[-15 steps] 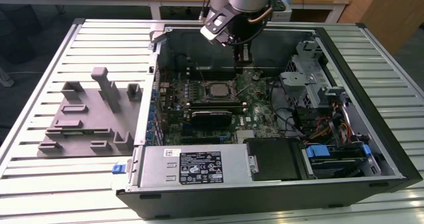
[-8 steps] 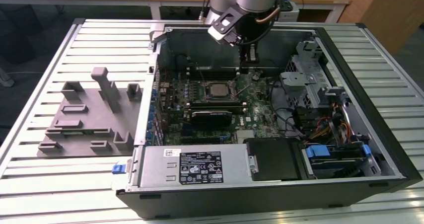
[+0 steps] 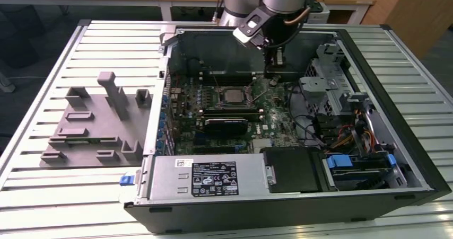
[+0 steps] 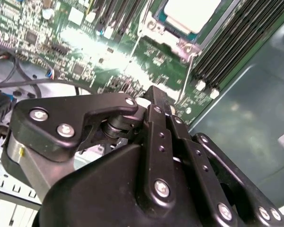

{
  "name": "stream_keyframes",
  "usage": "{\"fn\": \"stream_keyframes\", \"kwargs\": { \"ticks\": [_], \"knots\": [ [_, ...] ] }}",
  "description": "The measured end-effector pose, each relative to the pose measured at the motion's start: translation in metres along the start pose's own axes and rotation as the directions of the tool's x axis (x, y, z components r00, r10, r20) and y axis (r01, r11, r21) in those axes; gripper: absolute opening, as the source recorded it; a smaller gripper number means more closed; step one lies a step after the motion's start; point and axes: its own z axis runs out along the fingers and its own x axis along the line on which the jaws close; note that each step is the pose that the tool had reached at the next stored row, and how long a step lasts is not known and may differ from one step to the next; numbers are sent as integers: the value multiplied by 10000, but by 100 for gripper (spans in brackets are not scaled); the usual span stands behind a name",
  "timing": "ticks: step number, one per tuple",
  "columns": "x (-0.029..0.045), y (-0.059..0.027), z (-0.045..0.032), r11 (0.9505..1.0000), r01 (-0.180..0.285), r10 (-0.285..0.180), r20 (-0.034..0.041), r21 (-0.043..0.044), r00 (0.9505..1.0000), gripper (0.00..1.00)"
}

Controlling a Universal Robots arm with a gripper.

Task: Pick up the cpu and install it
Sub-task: 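Close the cpu cover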

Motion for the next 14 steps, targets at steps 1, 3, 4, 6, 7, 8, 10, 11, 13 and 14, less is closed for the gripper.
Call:
{"fn": "stream_keyframes", "kwargs": {
  "ticks": [1,3,4,6,7,8,10,11,13,14],
  "knots": [
    [0,25,1,10000,0,0,1,1,10000,11],
    [1,74,3,10000,-1,1,1,1,10000,11],
    [2,96,5,10000,0,0,0,2,10000,11],
    [2,122,16,10000,0,0,1,2,10000,11],
    [2,130,29,10000,0,0,2,2,10000,11],
    [3,135,48,10000,-1,1,1,2,10000,11],
    [3,144,84,10000,0,0,1,2,10000,11],
    [4,147,102,10000,-1,1,1,2,10000,11],
    [4,150,138,10000,-1,1,1,2,10000,11],
    [4,149,156,10000,-2,2,3,3,10000,11]
  ]
}}
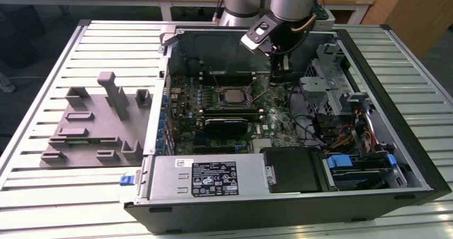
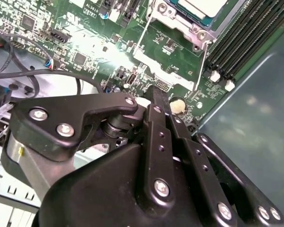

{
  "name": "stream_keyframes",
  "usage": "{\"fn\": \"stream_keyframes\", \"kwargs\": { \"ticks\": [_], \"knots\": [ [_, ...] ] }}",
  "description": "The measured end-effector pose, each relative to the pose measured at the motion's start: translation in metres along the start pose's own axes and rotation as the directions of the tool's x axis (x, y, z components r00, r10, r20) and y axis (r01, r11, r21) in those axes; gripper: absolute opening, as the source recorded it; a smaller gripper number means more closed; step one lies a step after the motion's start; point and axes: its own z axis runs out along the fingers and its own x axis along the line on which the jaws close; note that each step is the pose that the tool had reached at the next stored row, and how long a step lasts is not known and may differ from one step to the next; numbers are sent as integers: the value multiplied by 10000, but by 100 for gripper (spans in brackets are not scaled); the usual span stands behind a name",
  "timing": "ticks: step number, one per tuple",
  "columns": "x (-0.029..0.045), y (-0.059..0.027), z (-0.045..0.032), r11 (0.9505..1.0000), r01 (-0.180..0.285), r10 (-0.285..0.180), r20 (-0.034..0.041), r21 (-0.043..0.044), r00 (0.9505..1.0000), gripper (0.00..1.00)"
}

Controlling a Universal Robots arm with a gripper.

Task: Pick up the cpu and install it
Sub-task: 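Close the cpu cover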

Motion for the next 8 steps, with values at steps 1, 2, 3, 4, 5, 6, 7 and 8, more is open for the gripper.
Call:
{"fn": "stream_keyframes", "kwargs": {
  "ticks": [1,2,3,4,5,6,7,8],
  "knots": [
    [0,-1,20,10000,0,0,-1,0,10000,11],
    [1,-1,38,10000,0,0,-2,-1,10000,11],
    [1,-1,56,10000,1,-1,-2,-1,10000,11],
    [1,-2,72,10000,2,-2,-2,-1,10000,11],
    [1,-2,80,10000,2,-2,-3,-1,10000,11],
    [1,-2,80,10000,2,-2,-1,0,10000,11],
    [1,-2,79,10000,2,-2,0,-1,10000,11],
    [1,-2,80,10000,2,-2,0,0,10000,11]
  ]
}}
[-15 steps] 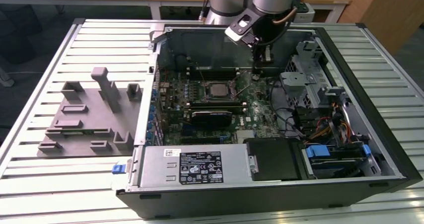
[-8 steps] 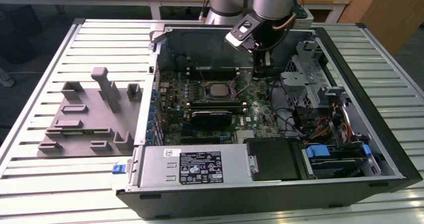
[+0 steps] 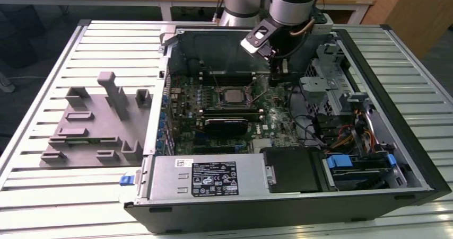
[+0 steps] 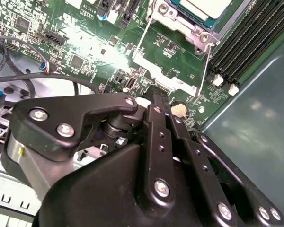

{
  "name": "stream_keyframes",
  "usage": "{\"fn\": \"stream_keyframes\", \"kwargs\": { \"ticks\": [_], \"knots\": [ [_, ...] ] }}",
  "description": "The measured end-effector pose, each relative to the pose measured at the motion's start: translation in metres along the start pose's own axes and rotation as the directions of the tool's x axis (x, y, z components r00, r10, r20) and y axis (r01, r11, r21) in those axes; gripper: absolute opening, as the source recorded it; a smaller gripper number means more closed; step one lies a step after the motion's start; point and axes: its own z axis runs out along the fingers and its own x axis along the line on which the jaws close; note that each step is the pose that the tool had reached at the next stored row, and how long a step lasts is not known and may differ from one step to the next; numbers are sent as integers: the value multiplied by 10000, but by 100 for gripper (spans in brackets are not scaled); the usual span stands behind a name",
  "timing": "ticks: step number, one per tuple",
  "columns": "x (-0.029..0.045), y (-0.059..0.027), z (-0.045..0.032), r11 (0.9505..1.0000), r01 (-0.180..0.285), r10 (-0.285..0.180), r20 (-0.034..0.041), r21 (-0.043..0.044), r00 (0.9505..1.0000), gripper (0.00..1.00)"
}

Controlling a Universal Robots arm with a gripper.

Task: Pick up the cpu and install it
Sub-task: 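Close the cpu cover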

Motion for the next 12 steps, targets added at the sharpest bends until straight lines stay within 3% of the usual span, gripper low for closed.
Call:
{"fn": "stream_keyframes", "kwargs": {
  "ticks": [5,12],
  "knots": [
    [0,-40,-1,10000,0,0,-11,-1,10000,11],
    [-3,-225,-7,10000,-3,3,-65,-6,10000,11]
  ]
}}
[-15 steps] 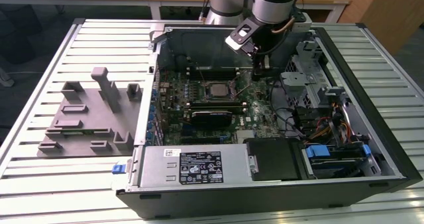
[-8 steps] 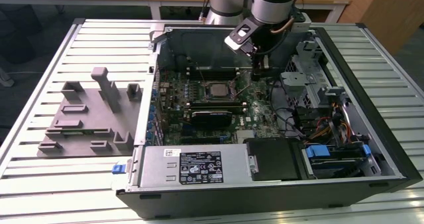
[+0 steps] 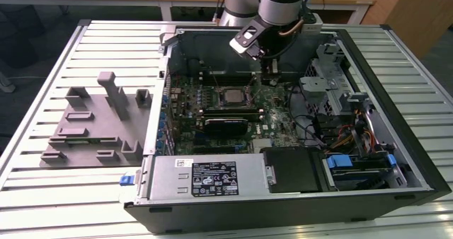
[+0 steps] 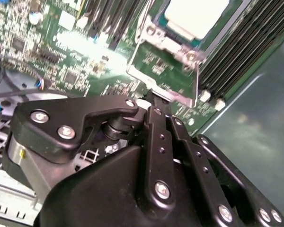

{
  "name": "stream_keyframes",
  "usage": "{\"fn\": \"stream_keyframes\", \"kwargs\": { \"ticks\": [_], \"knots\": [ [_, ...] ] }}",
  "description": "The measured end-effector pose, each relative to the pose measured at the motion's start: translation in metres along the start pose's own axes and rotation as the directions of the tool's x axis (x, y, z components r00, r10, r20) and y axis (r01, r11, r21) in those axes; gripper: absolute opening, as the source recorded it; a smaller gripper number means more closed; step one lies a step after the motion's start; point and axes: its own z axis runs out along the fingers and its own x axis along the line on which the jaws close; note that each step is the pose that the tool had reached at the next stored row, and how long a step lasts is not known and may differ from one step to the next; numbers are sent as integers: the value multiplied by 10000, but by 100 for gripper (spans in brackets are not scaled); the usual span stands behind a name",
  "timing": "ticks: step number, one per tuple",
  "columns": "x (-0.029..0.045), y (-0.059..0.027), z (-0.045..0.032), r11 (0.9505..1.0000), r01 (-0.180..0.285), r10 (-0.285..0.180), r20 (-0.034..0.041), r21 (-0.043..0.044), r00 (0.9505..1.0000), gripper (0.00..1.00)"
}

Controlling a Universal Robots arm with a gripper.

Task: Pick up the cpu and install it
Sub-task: 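Close the cpu cover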

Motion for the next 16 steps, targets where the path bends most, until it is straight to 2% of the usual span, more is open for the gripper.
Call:
{"fn": "stream_keyframes", "kwargs": {
  "ticks": [9,13,16],
  "knots": [
    [-5,-292,-12,10000,-19,19,-52,-36,10000,11],
    [-6,-374,-15,10000,-28,28,-60,-43,10000,11],
    [-7,-387,-15,10000,-30,30,-62,-43,10000,11]
  ]
}}
